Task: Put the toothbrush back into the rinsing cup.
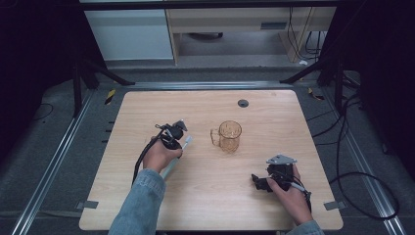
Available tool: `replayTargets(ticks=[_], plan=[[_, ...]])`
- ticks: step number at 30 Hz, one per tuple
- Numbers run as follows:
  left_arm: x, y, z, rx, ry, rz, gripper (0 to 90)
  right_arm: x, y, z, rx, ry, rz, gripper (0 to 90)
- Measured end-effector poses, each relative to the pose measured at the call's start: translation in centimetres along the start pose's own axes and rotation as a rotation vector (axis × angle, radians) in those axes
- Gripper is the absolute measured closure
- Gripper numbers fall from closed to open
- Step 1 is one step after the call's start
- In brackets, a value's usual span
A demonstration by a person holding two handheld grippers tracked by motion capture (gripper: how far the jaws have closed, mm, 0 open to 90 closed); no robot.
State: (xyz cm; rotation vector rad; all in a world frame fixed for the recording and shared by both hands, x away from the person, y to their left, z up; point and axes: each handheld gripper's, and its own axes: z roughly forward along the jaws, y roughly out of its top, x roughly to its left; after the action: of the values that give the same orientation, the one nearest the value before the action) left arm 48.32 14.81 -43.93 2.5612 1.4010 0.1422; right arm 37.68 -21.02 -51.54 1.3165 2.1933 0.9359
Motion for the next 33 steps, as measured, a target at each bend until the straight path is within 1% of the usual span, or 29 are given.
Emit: replayTargets(ticks=[1,5,7,8,9,10,12,13,16,17,22,33], plan=[[-0.1,0.1,-0.2,-0.017,0.008,0.002,78.4,0.0,0.0,0.0,0.0,0.0,0.0,0.6],[-0.3,0.3,-0.6,-0.031,0.008,0.012,78.4,0.0,0.0,0.0,-0.001,0.007,0.01,0.7],[-0.4,0.3,-0.9,-0.046,0.001,0.013,78.4,-0.1,0.0,0.0,-0.002,0.006,0.007,0.6],[-0.5,0.4,-1.0,-0.057,0.007,0.016,78.4,-0.1,0.0,-0.1,0.0,0.008,0.012,0.6],[-0.6,0.5,-1.2,-0.06,0.004,0.017,78.4,-0.1,0.0,-0.1,0.002,0.01,0.008,0.6],[-0.6,0.5,-1.3,-0.065,0.006,0.02,78.4,-0.2,-0.1,0.0,-0.001,0.002,-0.007,0.6],[-0.8,0.7,-1.6,-0.075,0.004,0.023,78.4,-0.3,-0.1,0.0,-0.003,0.006,-0.002,0.7],[-1.0,0.8,-1.9,-0.093,0.002,0.021,78.4,-0.3,-0.1,-0.1,0.001,0.006,0.003,0.6],[-1.1,0.9,-2.2,-0.104,-0.004,0.026,78.4,-0.3,-0.1,-0.1,0.003,0.006,0.006,0.6],[-1.3,1.0,-2.4,-0.116,-0.004,0.026,78.5,-0.3,-0.1,-0.1,0.004,0.006,0.007,0.6],[-1.5,1.2,-2.6,-0.123,-0.003,0.036,78.5,-0.3,-0.1,-0.1,0.003,0.006,0.006,0.6],[-1.4,1.4,-2.9,-0.148,-0.002,0.029,78.4,-0.4,-0.1,-0.1,0.003,0.006,0.002,0.6]])
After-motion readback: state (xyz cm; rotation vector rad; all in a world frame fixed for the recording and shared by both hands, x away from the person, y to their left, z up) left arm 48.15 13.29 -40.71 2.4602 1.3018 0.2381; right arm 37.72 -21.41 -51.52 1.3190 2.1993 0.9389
